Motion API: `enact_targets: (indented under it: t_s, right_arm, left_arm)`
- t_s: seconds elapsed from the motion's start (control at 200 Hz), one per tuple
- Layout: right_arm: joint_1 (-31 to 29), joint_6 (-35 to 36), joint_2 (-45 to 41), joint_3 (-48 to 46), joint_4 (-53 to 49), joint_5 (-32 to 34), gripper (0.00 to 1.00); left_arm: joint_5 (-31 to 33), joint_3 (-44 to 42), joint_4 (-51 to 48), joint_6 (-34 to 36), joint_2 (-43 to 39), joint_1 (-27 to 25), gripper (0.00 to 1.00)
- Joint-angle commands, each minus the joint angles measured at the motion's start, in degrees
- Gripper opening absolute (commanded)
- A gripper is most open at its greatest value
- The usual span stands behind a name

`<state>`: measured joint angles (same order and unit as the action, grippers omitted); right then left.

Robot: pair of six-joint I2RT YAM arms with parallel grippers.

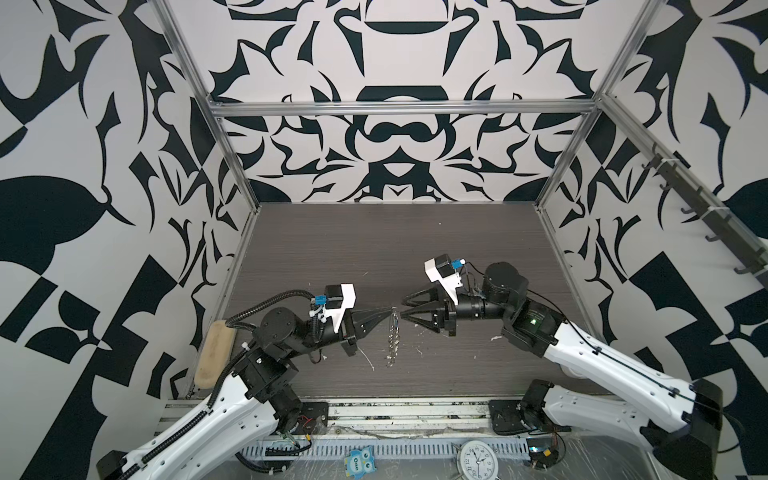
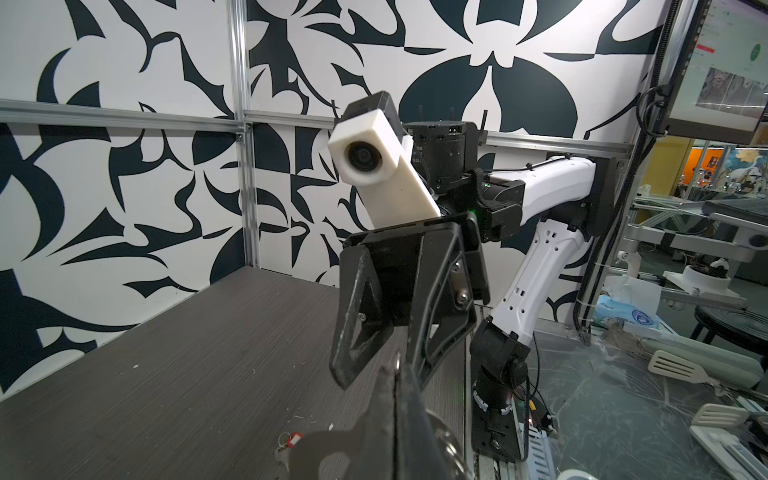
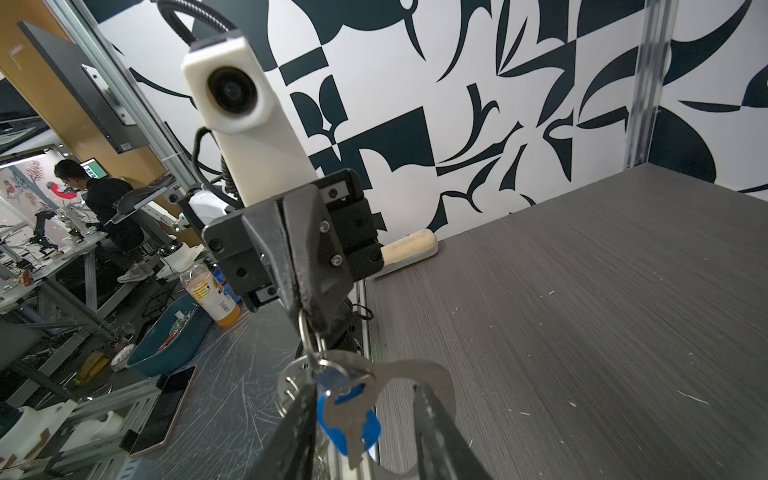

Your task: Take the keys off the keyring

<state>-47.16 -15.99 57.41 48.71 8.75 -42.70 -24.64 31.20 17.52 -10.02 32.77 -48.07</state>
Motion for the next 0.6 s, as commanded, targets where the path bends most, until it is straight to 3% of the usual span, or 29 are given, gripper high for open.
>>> enact_targets:
  t_s: [0.0, 0.595]
  right_arm:
    - [0.12, -0.81, -1.09, 2.56, 3.81, -1.43, 0.39]
    - [-1.78, -1.9, 1.04, 3.85, 4.52, -2.54, 0.18]
  left_arm:
    - [0.0, -0.97, 3.48, -0.02, 0.14, -0.18, 0.0]
    - [0.58, -0.74, 4.37, -0.71, 1.22, -0.18, 0.0]
